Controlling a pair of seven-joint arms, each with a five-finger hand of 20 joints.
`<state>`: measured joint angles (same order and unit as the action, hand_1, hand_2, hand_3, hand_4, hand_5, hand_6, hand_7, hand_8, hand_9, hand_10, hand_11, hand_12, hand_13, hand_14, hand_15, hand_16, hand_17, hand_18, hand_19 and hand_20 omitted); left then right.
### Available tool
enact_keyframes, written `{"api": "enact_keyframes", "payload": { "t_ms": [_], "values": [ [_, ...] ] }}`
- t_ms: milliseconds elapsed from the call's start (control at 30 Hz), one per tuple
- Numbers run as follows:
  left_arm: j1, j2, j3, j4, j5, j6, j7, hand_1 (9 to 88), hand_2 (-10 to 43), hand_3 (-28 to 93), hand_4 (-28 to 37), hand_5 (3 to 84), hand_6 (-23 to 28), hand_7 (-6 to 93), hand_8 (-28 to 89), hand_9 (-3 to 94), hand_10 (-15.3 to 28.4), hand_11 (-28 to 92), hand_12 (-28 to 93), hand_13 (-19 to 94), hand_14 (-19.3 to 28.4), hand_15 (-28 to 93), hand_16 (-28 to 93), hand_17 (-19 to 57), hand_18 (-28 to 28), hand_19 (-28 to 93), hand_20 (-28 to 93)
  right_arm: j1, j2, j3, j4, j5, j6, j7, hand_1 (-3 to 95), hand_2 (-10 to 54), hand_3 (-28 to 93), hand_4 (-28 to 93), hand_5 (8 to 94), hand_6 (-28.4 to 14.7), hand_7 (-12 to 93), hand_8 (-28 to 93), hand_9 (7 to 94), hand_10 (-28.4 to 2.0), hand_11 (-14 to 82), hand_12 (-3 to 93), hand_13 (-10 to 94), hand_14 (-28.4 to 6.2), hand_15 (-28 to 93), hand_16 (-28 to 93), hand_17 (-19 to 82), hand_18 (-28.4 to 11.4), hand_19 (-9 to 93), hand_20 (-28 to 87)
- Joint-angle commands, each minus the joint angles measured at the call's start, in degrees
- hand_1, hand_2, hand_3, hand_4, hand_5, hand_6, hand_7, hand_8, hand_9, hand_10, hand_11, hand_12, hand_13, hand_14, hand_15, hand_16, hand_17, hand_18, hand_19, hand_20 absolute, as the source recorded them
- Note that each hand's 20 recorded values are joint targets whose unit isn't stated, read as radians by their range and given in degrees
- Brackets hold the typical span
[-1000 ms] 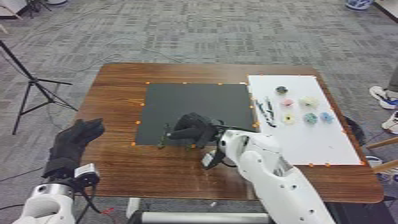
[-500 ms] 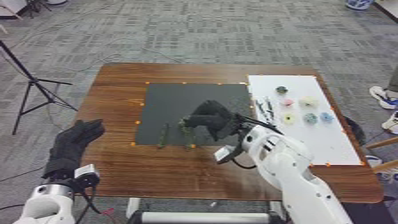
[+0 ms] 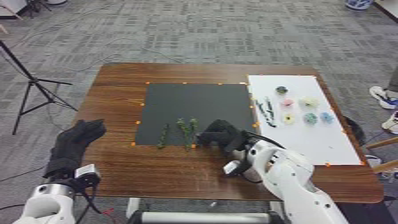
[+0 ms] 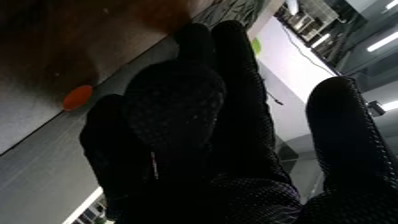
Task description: Arrange flowers
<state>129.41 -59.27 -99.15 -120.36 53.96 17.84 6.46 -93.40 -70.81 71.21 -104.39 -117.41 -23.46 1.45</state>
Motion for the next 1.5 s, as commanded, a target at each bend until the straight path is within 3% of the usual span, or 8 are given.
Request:
{"api": "enact_keyframes", "payload": {
  "t_ms": [33, 533, 733, 900, 1200, 1500],
  "values": [
    [0.3, -0.40, 0.37, 0.06, -0.13, -0.58, 0.23, 21.7, 11.6, 68, -28.3, 51.7, 4.2, 16.5, -6, 48.5, 14.2, 22, 13, 36, 17.5, 21, -1, 4.1, 8.8, 6, 13, 2.4, -1.0, -0.6, 1.8, -0.7, 1.2, 1.4, 20.8, 15.2, 57, -15, 68.8, -2.1, 15, -8, 69.0, -13.4, 8.8, 9.6, 94, -5.2, 56, 25, 62, -18.8, 93, 57],
    [0.5, -0.85, 0.76, 0.11, -0.23, -0.53, 0.66, 21.7, 11.6, 68, -28.3, 51.6, 4.3, 16.5, -6, 48.5, 14.3, 22, 13, 36, 17.4, 21, -1, 4.1, 8.8, 6, 13, 5.4, -2.0, -1.1, 3.5, -1.4, 1.6, 2.2, 21.2, 15.6, 56, -15, 66.4, -2.7, 14, -8, 66.3, -13.5, 8.4, 9.3, 94, -5.1, 55, 26, 62, -18.6, 93, 57],
    [0.6, -0.88, 0.64, -0.04, -0.05, -0.48, 0.68, 21.6, 11.6, 68, -28.3, 51.5, 4.2, 16.7, -6, 48.4, 14.2, 22, 13, 37, 17.4, 21, -1, 4.1, 8.8, 6, 13, 3.4, -1.6, 0.1, 0.7, 0.5, 3.3, 2.6, 21.3, 15.7, 56, -15, 66.2, -2.7, 15, -8, 66.6, -13.4, 8.6, 9.3, 94, -5.3, 55, 26, 62, -18.6, 93, 56],
    [1.5, -0.89, 0.19, -0.51, -0.26, 0.08, 0.80, 21.7, 11.6, 68, -28.3, 51.5, 4.2, 16.6, -6, 48.5, 14.2, 22, 13, 36, 17.4, 21, -1, 4.0, 8.8, 6, 13, 0.5, -1.6, -1.1, -4.4, 7.2, 6.4, 7.4, 21.5, 15.8, 56, -15, 66.8, -2.9, 15, -8, 67.5, -13.7, 8.7, 9.4, 94, -5.2, 55, 26, 62, -18.6, 93, 56],
    [1.2, 0.11, -1.07, -0.68, -0.15, 0.28, 0.65, 21.7, 11.7, 68, -28.3, 51.6, 4.3, 16.5, -6, 48.5, 14.2, 22, 13, 36, 17.5, 21, -1, 4.0, 8.8, 6, 13, -0.6, 0.4, -4.8, -10.7, 18.7, 2.3, 13.1, 20.2, 17.8, 52, -15, 63.5, -4.4, 11, -8, 63.0, -14.2, 7.6, 8.3, 94, -5.5, 53, 27, 61, -18.8, 93, 54],
    [1.9, -0.28, -1.15, -0.85, -0.22, 0.35, 0.81, 21.8, 11.8, 68, -28.3, 51.5, 4.2, 16.5, -6, 48.5, 14.2, 22, 13, 37, 17.3, 21, -1, 4.0, 8.8, 6, 13, -1.4, 0.4, -6.9, -12.5, 24.6, -0.5, 20.8, 20.3, 20.1, 48, -15, 61.9, -5.6, 10, -8, 62.9, -15.2, 7.7, 7.6, 94, -5.6, 53, 26, 62, -18.9, 93, 53]
  ]
}}
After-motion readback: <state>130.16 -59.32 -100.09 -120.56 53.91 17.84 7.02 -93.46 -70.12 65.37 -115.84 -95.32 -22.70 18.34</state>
